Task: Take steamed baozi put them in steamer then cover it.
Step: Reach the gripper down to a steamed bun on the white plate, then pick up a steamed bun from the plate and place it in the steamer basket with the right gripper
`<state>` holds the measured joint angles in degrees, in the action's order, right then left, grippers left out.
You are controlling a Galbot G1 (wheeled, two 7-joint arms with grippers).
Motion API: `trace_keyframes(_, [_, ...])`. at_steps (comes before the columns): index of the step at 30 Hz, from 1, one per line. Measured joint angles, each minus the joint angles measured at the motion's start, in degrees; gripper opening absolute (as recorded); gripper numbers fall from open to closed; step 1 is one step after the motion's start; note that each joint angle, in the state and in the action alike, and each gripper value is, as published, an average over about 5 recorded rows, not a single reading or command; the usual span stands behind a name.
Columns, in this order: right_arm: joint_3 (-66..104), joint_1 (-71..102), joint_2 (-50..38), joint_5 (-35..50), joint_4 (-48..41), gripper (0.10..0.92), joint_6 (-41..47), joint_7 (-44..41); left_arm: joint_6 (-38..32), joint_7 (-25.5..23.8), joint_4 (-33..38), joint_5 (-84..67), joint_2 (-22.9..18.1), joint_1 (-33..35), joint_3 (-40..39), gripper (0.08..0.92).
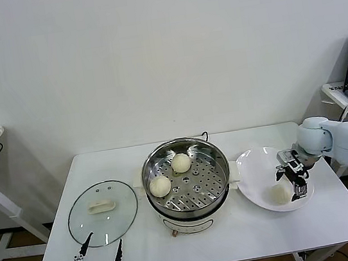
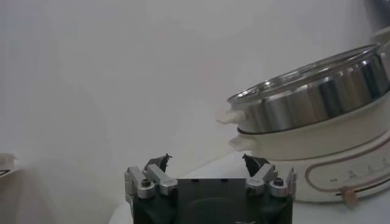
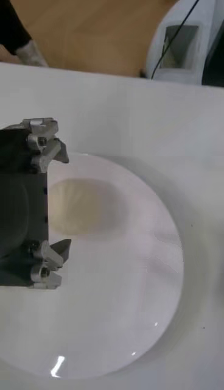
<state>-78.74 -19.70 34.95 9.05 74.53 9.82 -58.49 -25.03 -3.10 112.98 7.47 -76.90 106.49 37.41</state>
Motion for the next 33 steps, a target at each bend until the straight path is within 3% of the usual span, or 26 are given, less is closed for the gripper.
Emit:
trace_keyframes(15, [2.75, 4.07, 0.48, -0.65, -1.47, 0.729, 1.02, 2.09, 0.28, 0.51, 0.45, 0.07, 0.09, 0.30, 0.01, 0.823])
trace_keyframes(23, [2.60, 2.17, 0.26, 0.05, 0.05, 0.620, 0.39, 1.21, 0.43, 0.60, 0.98, -0.26, 0.29, 0.18, 0.56, 0.823])
trace_keyframes(33, [0.95, -11.50, 2.86, 0.81, 4.80, 0.611, -7.72, -4.01, 0.61, 0.53, 1.42, -0.83, 0.61, -0.16, 0.74, 0.823])
